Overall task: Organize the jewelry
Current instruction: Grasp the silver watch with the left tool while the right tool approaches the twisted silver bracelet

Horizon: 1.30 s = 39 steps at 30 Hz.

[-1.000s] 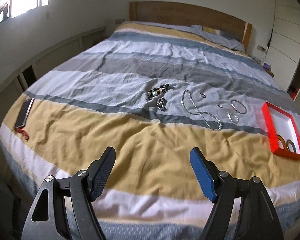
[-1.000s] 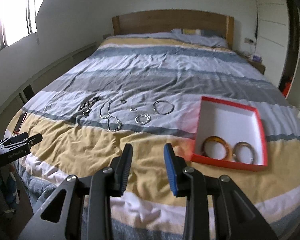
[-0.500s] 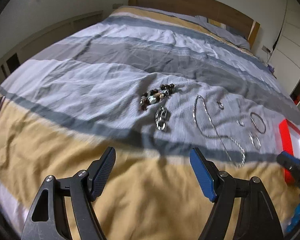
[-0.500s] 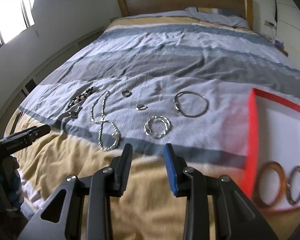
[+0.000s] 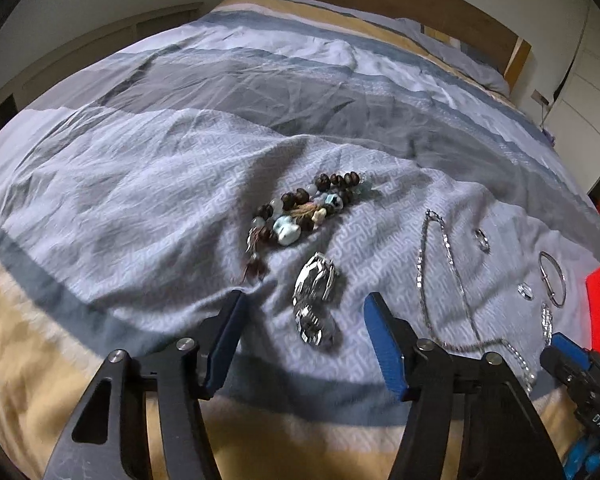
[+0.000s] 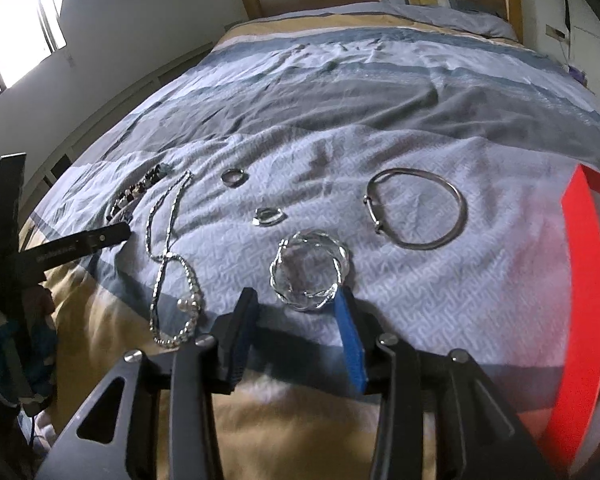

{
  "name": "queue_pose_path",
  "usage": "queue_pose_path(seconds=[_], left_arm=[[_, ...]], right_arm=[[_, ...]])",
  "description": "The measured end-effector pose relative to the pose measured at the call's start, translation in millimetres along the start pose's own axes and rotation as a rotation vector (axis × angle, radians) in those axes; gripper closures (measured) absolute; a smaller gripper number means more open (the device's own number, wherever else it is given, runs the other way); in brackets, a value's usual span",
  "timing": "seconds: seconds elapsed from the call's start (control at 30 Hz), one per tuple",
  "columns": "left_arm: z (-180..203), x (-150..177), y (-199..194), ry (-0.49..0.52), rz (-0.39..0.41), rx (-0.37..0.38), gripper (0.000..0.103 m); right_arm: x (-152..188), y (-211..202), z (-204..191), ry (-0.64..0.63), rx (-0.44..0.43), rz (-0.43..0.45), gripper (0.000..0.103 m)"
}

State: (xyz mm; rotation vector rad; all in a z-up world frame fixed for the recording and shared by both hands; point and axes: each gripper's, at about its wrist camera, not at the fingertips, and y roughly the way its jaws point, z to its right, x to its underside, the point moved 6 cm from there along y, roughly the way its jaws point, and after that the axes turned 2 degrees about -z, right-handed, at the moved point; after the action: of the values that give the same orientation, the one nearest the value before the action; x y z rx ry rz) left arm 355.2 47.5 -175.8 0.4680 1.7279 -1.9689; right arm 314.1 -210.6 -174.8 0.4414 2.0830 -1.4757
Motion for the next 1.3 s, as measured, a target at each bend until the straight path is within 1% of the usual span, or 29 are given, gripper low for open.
queue_pose_path(seconds=[0.03,0.2,0.33,0.4,0.6,0.7,0.77,0.93,1.3], left_arm=[[1.0,-1.0,1.6,0.002,0.001,0.002,0.051],[2.2,-1.4,6.7,0.009,0.011,0.001,0.063],[3.3,-0.9,5.7,0.017,0.018,0.008,0.075],[2.9,-0.8,5.6,0.018,0.019,0.005,0.077],[4.4,-0.3,5.2,0.027,0.021,-0.002,0.078],[4.5,-0.1,6.1,0.034,0.025,-0.009,0.077],[5.1,0.5,6.8,0.037,0.028,-0.011,0.077],[5.1,0.7,8.1,0.036,0.031,-0.007,0.077],[3.3,2.0,8.1,0.025,0.045,0.005,0.077]], right_arm=[[-1.2,1.6,1.0,0.003,-0.003,0.003,0.064],[-3.0,4.8,2.4,0.019,-0.022,0.018,0.064],[-5.3,5.8,3.3,0.03,-0.049,0.027,0.064],[-7.5,7.2,2.4,0.033,-0.06,0.031,0.064],[-14.2,8.7,5.0,0.058,-0.077,0.045,0.064],[-15.6,11.4,4.4,0.053,-0.083,0.041,0.056],[-17.4,14.6,2.0,0.041,-0.08,0.038,0.053],[-18.8,19.1,3.0,0.047,-0.081,0.038,0.053],[-10.9,6.0,13.0,0.088,-0.12,0.072,0.054]])
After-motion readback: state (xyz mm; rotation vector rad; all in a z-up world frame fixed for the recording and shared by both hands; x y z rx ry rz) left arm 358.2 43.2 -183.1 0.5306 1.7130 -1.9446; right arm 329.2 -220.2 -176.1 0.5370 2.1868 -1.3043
